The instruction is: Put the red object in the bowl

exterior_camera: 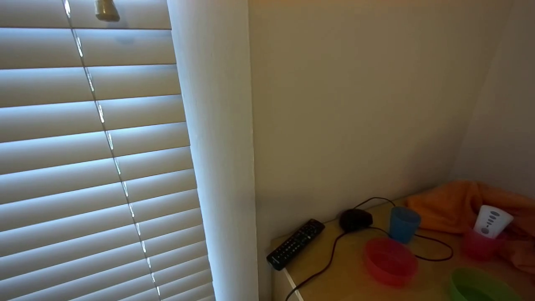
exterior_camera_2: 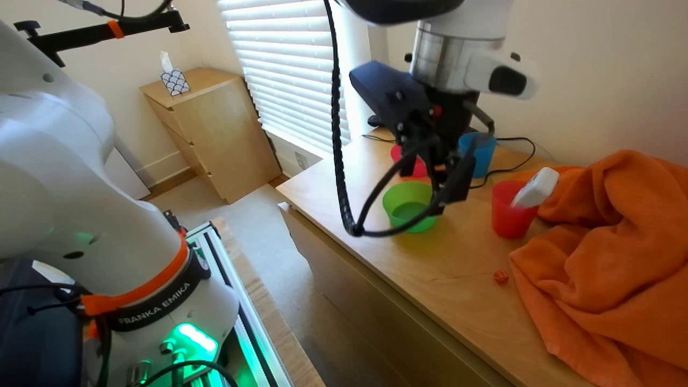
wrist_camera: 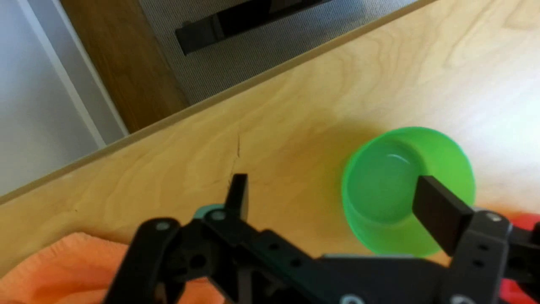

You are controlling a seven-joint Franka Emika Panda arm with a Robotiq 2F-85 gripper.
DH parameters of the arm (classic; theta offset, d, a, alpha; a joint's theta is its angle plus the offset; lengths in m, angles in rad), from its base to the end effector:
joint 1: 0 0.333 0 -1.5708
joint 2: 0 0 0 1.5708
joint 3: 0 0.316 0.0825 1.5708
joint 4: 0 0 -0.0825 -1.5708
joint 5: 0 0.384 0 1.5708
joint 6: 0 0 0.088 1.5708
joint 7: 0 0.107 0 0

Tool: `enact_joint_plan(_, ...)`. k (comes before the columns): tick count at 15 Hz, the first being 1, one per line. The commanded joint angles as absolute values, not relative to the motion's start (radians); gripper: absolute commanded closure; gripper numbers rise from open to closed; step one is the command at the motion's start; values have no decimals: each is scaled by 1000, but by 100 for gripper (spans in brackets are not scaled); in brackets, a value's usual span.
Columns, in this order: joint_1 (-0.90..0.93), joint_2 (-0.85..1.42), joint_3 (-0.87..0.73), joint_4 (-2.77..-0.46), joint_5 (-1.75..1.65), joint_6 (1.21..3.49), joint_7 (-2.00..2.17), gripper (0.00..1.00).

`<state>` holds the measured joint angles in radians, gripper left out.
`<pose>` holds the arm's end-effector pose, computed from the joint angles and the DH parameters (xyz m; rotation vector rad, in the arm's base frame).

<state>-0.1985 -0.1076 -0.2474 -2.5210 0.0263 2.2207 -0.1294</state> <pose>0.3898 -0.1838 0.3011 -2.9895 0.4986 0.2665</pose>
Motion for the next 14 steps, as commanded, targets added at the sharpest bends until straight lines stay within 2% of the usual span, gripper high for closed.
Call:
enact_joint_plan(1,-219,-81,-255,-2517,41,2221,-151,0)
enact_joint_plan(4,-245,-36,-282,-2502,63,2221,-197,0)
enact_joint_plan(14,-276,16,-298,-2617,-165,2581,-612,0)
